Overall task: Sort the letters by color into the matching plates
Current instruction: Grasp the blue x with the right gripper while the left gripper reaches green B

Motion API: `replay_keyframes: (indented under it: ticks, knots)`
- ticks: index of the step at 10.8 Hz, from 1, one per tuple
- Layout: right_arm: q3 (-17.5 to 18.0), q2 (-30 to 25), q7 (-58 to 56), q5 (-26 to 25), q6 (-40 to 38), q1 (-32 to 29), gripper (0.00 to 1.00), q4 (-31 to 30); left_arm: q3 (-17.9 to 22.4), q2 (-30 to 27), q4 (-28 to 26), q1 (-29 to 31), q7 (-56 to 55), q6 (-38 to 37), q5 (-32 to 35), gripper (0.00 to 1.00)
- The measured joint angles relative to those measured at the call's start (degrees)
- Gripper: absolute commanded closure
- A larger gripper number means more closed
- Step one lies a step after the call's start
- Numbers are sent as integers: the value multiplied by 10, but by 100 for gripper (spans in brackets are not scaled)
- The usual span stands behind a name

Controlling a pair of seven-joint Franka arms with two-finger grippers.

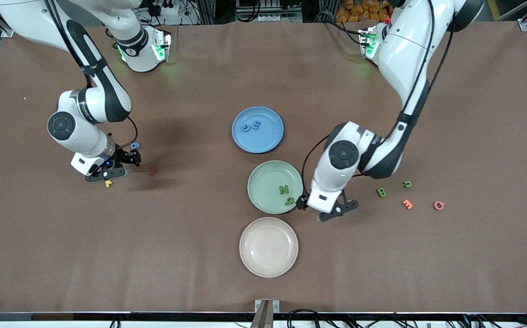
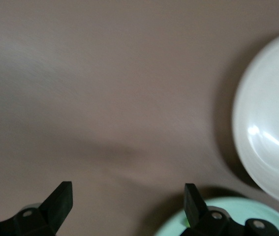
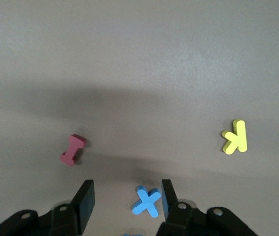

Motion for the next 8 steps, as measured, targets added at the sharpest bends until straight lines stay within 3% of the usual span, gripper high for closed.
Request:
replay_keyframes:
  ticks: [4,8]
  knots:
    - [-21,18,-2,0,23,0,40,-17,1,-5,-9,60,-9,-30,0,0]
    - [-22,27,-2,0,34,0,43,-31,0,-66,-107,89,-8,-33,0,0]
